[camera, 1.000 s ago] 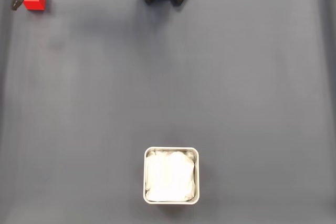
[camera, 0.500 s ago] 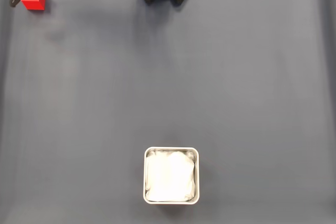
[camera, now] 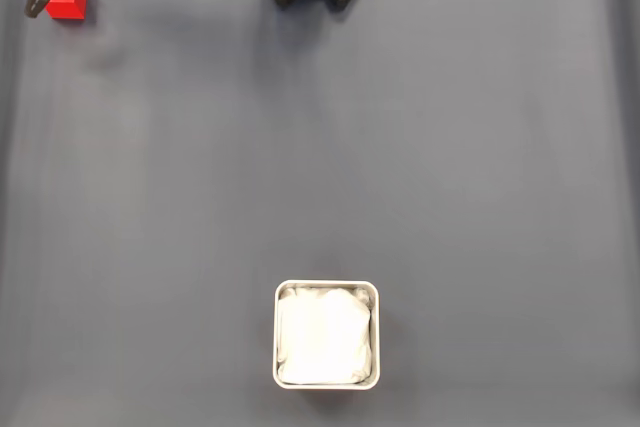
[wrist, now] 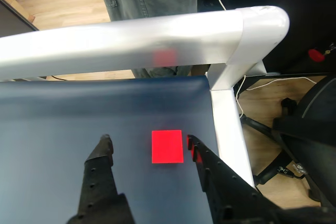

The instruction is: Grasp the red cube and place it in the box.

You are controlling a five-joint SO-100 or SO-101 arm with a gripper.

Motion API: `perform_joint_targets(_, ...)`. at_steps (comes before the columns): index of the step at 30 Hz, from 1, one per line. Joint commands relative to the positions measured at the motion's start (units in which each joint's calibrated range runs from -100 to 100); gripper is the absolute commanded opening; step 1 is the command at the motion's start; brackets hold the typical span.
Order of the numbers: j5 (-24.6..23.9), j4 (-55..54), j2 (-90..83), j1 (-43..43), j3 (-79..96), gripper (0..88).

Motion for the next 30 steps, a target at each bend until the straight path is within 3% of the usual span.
perform_joint_targets(1,0.59,-1.97,0.11,0.94,0.14,33.8)
perform_joint_targets(30,1.61,-7.13,3.31,1.58,5.53,34.8)
